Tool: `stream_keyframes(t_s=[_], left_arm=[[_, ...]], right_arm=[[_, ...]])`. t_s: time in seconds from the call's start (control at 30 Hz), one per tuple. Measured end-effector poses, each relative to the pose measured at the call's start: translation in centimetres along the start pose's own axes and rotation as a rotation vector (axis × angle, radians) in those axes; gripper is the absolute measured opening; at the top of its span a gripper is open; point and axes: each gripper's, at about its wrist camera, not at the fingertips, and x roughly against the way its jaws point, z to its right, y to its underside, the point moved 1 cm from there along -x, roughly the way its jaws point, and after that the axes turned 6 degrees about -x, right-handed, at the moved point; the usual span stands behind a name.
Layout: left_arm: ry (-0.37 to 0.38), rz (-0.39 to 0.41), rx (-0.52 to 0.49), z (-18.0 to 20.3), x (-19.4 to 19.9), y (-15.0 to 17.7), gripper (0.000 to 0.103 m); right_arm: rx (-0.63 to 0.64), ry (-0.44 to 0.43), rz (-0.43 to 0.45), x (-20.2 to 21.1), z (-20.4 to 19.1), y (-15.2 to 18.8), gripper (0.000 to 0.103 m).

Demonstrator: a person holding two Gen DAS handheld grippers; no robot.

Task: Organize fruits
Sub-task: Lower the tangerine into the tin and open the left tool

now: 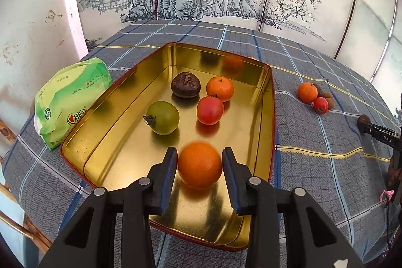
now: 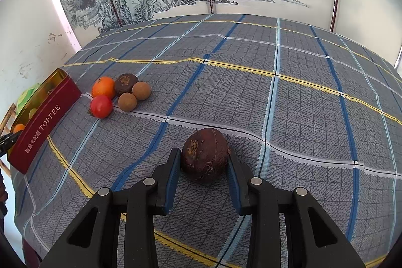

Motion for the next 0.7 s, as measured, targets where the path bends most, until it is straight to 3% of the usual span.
stream_keyframes(t_s=[0.7], left_arm=[[-0.073, 0.071, -0.007, 1.5, 2.9, 0.3, 0.041]], right_arm=[[0.027, 0.026, -0.001, -0.2, 0.1, -0.3, 0.036]])
